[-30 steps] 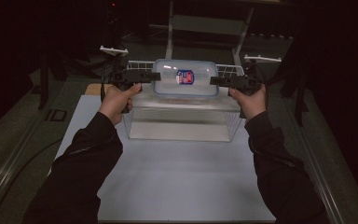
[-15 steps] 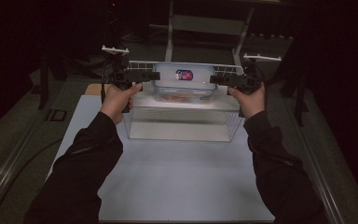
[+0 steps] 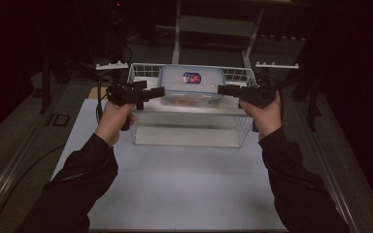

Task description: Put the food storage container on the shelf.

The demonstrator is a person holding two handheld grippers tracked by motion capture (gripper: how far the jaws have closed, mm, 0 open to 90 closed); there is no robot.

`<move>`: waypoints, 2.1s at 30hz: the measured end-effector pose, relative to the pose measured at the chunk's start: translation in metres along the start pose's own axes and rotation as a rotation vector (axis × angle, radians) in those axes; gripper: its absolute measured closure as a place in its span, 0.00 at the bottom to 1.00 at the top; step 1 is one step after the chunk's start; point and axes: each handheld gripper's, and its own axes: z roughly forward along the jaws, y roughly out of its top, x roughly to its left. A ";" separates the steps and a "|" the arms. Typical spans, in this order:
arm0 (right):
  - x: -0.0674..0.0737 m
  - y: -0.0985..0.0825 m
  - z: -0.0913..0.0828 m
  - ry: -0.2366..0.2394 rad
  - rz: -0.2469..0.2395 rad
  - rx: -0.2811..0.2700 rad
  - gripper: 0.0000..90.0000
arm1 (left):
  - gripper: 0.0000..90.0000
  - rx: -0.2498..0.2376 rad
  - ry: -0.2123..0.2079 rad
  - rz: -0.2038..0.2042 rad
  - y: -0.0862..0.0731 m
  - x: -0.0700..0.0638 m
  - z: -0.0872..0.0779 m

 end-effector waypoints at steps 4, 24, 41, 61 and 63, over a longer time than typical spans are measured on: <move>0.012 -0.010 0.005 0.018 -0.036 0.038 0.71 | 0.00 0.003 0.033 0.061 -0.018 -0.011 -0.006; 0.009 -0.027 0.058 -0.019 -0.016 0.091 1.00 | 0.00 0.012 0.083 0.174 -0.087 -0.031 -0.003; 0.034 -0.051 0.044 0.090 -0.130 0.049 0.43 | 0.00 -0.030 0.027 0.204 -0.099 -0.038 -0.011; 0.036 -0.133 0.006 0.060 -0.310 -0.053 0.16 | 0.00 0.016 -0.116 0.315 -0.129 -0.076 -0.021; 0.035 -0.142 0.005 0.057 -0.316 -0.048 0.16 | 0.00 0.024 -0.125 0.308 -0.136 -0.076 -0.020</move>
